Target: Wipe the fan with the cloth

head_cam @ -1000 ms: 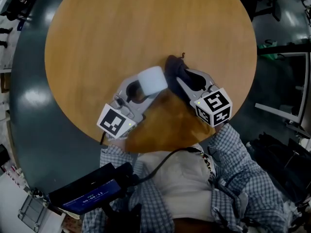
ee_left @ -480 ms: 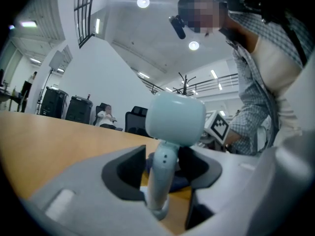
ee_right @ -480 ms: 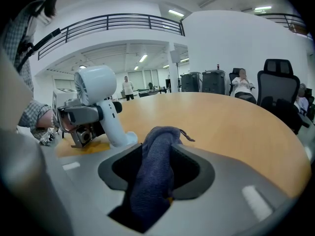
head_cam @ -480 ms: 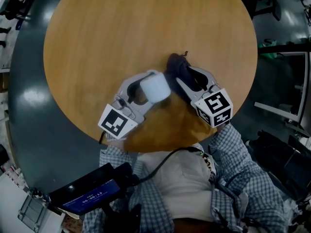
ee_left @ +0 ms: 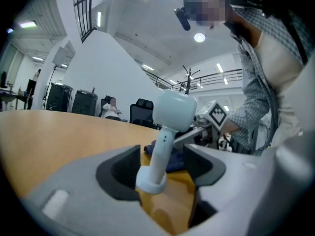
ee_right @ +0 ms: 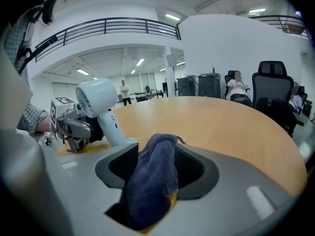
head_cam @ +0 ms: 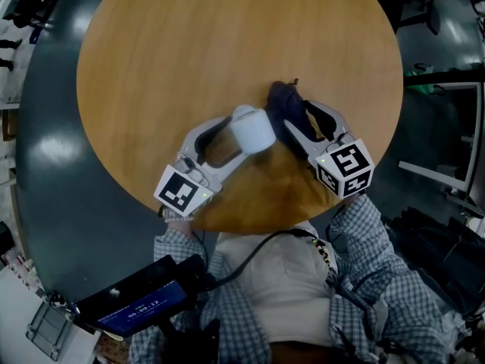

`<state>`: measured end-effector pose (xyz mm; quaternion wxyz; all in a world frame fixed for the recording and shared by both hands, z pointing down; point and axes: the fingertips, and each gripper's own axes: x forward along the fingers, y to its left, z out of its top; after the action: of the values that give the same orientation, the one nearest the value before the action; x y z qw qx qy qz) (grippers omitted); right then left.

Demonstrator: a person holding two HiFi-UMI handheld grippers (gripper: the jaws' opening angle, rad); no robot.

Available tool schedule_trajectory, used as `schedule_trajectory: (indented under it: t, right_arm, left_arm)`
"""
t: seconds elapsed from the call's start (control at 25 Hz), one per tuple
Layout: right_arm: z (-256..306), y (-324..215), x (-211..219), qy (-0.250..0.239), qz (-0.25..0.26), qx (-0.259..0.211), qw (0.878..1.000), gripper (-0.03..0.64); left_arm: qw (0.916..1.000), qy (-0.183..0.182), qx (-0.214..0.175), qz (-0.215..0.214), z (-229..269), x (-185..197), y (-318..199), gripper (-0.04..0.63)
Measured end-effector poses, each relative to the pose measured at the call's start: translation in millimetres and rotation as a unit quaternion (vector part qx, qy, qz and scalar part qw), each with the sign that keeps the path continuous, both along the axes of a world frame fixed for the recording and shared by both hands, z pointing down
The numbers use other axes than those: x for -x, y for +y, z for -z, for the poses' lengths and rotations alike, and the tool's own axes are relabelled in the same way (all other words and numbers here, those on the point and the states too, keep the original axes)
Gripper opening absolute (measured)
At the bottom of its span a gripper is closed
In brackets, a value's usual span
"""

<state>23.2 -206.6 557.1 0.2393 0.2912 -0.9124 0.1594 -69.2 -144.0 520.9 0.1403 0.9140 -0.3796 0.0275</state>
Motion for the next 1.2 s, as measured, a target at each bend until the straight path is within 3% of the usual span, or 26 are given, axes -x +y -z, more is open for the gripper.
schedule_trajectory:
  t: [0.08, 0.32, 0.48, 0.8, 1.2]
  right_arm:
    - [6, -2, -2, -0.002, -0.006, -0.002, 1.0, 0.222]
    - [47, 17, -7, -0.006, -0.016, -0.014, 1.0, 0.19]
    - [74, 21, -7, -0.03, -0.031, -0.03, 0.999, 0.138]
    - [134, 45, -22, -0.08, -0.086, -0.045, 0.992, 0.011]
    - [156, 51, -29, -0.117, -0.092, -0.057, 0.987, 0.003]
  left_arm:
    - [0.9999, -0.011, -0.004, 0.007, 4, 7, 6, 0.249]
    - [0.9996, -0.02, -0.005, 0.021, 47, 21, 38, 0.132]
    - [0.9978, 0.014, -0.02, 0.062, 85, 37, 35, 0.003]
    - [0.9956, 0.041, -0.038, 0.076, 141, 37, 61, 0.002]
    - [0.9957, 0.022, -0.065, 0.062, 168, 28, 56, 0.0]
